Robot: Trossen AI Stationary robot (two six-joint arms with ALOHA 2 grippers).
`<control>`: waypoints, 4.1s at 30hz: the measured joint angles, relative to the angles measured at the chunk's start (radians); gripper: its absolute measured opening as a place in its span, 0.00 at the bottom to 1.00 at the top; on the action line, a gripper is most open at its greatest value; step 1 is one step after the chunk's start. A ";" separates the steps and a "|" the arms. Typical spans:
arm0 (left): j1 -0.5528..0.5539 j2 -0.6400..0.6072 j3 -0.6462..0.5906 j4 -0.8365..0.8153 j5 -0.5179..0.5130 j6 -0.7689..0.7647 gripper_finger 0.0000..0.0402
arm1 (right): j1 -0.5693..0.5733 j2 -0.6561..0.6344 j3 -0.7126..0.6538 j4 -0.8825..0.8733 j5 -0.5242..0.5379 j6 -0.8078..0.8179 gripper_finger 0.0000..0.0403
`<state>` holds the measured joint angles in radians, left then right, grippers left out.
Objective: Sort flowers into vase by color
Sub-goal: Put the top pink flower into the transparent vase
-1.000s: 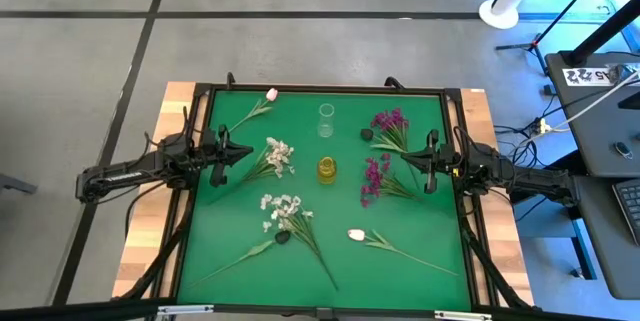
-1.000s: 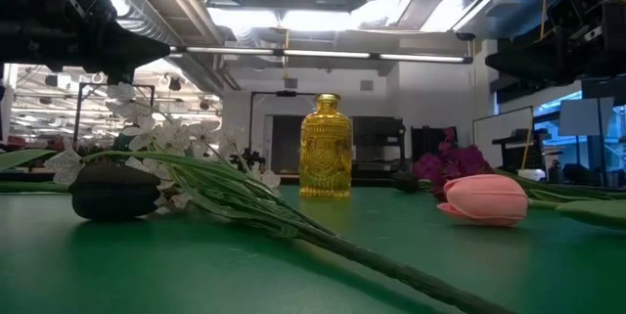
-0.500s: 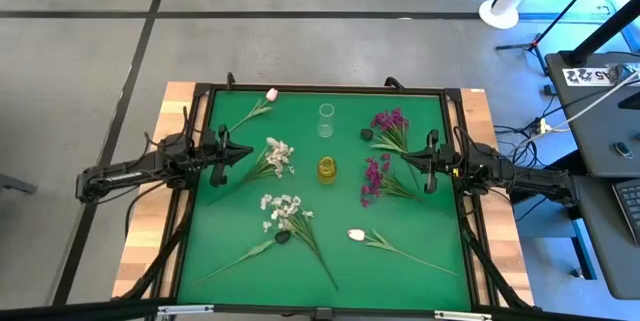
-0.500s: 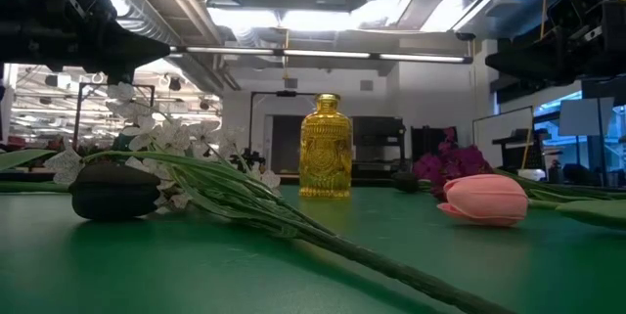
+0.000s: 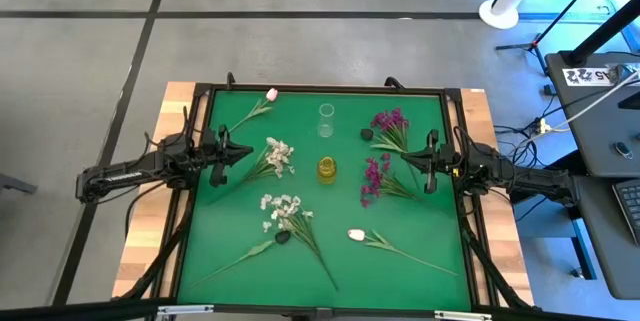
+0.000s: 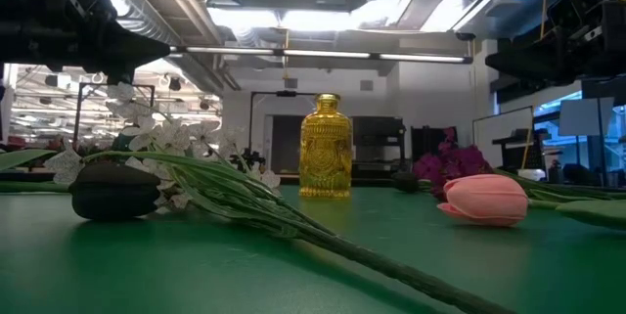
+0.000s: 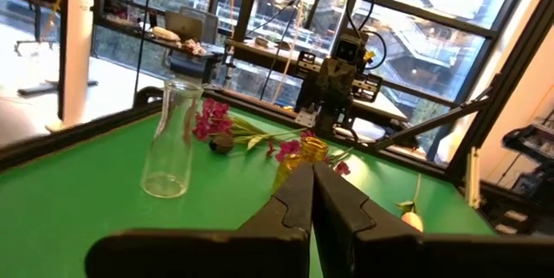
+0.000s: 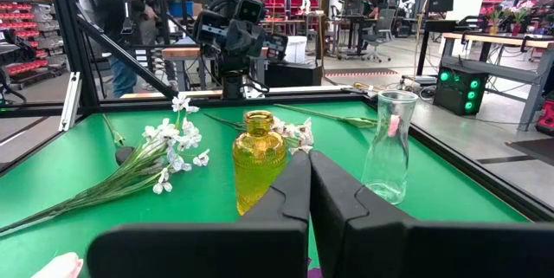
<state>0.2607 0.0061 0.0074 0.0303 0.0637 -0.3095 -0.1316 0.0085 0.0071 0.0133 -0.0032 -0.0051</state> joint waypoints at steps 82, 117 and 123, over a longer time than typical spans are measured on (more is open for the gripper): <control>0.580 1.528 0.898 -0.596 -0.284 0.173 0.35 | 0.000 0.000 0.000 0.011 0.000 0.000 0.00; 0.650 1.735 0.965 -0.793 -0.239 0.101 0.19 | 0.000 0.000 0.000 0.011 -0.005 0.000 0.00; 0.642 1.736 0.964 -0.794 -0.260 0.106 0.02 | 0.000 0.000 0.000 0.011 -0.005 0.000 0.00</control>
<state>0.9032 1.7420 0.9718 -0.7635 -0.1963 -0.2035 -0.1314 0.0082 0.0074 0.0238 -0.0086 -0.0048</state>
